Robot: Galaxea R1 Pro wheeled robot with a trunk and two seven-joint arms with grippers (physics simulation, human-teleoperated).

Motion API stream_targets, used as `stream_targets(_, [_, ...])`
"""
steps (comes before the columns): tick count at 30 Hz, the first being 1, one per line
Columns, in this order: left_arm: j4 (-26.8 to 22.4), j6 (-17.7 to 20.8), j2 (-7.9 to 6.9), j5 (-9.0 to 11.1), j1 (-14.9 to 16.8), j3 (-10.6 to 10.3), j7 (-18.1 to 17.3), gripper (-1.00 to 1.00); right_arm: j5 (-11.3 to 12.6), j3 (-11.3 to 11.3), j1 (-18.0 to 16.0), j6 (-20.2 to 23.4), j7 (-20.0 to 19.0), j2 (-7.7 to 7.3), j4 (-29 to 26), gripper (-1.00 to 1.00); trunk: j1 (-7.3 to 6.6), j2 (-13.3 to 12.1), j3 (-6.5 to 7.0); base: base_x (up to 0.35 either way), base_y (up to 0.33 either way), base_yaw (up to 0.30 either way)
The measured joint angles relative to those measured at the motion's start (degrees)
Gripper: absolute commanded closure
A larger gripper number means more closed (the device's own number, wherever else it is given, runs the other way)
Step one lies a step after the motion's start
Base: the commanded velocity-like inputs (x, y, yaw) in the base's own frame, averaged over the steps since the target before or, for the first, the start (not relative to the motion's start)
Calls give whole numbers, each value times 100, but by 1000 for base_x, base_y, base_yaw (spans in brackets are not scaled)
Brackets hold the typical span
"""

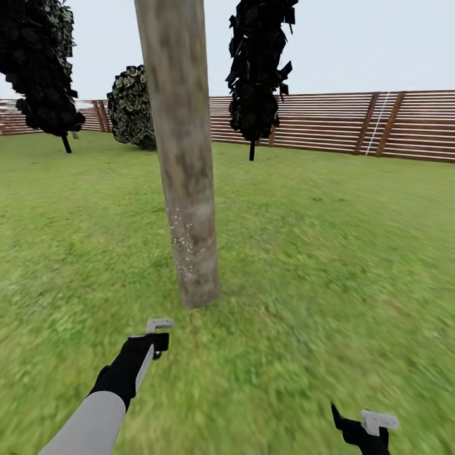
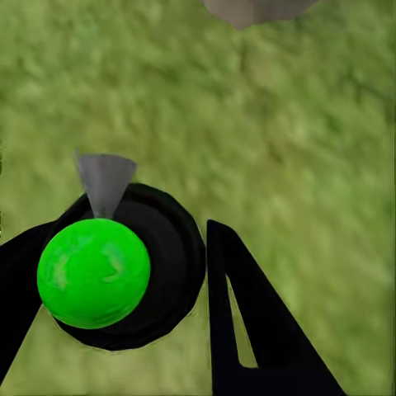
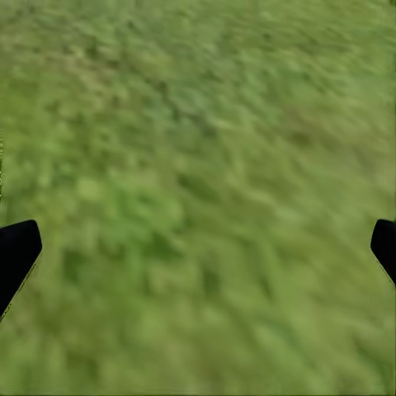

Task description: In the garden, pick up the pesticide atomizer on the floor and spray pesticide onto both trees until each tree trunk is fully covered.

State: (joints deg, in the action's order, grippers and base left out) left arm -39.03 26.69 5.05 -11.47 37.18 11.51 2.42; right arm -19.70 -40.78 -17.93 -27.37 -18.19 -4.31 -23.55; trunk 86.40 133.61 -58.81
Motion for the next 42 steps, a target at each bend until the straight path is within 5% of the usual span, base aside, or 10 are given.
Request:
stream_targets(5, [31, -268, 5, -28, 0, -7, 28, 100, 1, 0, 0, 2, -2, 0, 0, -100, 0, 0, 0, 190, -220, 104])
stream_targets(22, [45, -305, -13, -47, 0, -21, 186, 100, 1, 0, 0, 2, 0, 0, 0, -100, 0, 0, 0, 84, -258, 7])
stream_targets(42, [28, -305, -13, -47, 0, -17, 188, 100, 1, 0, 0, 3, -4, 0, 0, -100, 0, 0, 0, 108, -276, 209])
